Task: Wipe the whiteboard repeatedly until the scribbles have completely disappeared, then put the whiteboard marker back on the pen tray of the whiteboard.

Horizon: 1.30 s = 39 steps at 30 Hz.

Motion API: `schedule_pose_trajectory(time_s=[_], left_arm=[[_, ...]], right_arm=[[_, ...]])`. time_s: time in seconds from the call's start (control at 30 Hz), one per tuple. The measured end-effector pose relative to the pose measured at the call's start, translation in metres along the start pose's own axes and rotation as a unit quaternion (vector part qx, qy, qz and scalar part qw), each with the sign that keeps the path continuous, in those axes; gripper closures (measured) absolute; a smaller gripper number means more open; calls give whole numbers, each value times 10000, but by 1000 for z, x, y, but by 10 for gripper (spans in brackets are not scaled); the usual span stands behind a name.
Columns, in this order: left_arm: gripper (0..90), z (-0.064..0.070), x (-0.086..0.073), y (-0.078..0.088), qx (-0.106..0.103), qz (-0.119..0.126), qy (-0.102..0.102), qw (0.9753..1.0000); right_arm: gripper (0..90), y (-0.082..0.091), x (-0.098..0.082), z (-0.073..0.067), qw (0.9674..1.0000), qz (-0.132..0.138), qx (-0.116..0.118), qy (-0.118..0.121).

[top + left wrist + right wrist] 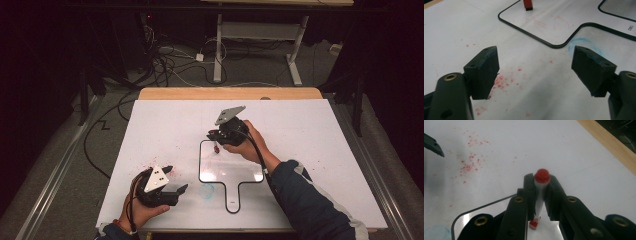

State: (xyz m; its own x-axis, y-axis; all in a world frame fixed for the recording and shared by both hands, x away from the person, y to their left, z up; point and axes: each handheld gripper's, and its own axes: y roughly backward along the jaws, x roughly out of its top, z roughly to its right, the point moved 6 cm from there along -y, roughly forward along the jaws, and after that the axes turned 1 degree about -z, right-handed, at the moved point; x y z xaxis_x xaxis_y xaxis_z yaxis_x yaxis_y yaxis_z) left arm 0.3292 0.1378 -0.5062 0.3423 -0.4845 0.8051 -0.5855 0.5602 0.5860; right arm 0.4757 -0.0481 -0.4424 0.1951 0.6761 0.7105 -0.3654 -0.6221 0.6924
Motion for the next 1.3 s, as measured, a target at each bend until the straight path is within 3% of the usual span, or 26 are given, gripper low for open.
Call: schedule_pose_trajectory(time_s=[0.03, 0.1, 0.17, 0.3, 0.37, 0.47, 0.67, 0.77, 1.03, 1.13, 1.23, 1.3], left_arm=[[212, 0, 0, 0, 18, -14, -6, 10000], [213, 0, -1, 0, 25, -33, 0, 10000], [213, 0, -1, 1, 45, -30, -16, 10000], [213, 1, -1, 1, 56, -23, -29, 10000], [213, 0, -2, 1, 59, -46, -18, 10000], [213, 0, -2, 2, 60, -49, -11, 10000], [213, 0, -4, 4, 85, -51, 6, 10000], [213, 1, -3, 4, 94, -47, 1, 9999], [213, 1, -5, 3, 108, -98, -1, 9999], [213, 2, -4, 4, 115, -95, -6, 9999], [213, 4, -4, 4, 124, -110, -62, 9998], [213, 3, -5, 5, 119, -123, -59, 9998]], right_arm=[[815, 0, 0, 0, 10000, 59, 23, -65], [814, 1, -1, -7, 9999, 73, 29, 100], [814, 1, -1, -16, 9994, 191, 280, 58], [814, 2, -2, -31, 9981, 339, 495, 104], [814, 3, -3, -33, 9982, 357, 444, 184], [815, 5, -6, -28, 9982, 401, 439, 45], [815, 7, -10, -13, 9991, 399, 91, -85], [815, 9, -12, -16, 9989, 453, 89, -108], [814, 15, -15, -53, 9956, 647, 680, 14], [814, 15, -16, -51, 9962, 636, 592, 50], [814, 15, -18, -30, 9981, 590, -40, 157], [815, 16, -21, -20, 9977, 625, -238, 68]])
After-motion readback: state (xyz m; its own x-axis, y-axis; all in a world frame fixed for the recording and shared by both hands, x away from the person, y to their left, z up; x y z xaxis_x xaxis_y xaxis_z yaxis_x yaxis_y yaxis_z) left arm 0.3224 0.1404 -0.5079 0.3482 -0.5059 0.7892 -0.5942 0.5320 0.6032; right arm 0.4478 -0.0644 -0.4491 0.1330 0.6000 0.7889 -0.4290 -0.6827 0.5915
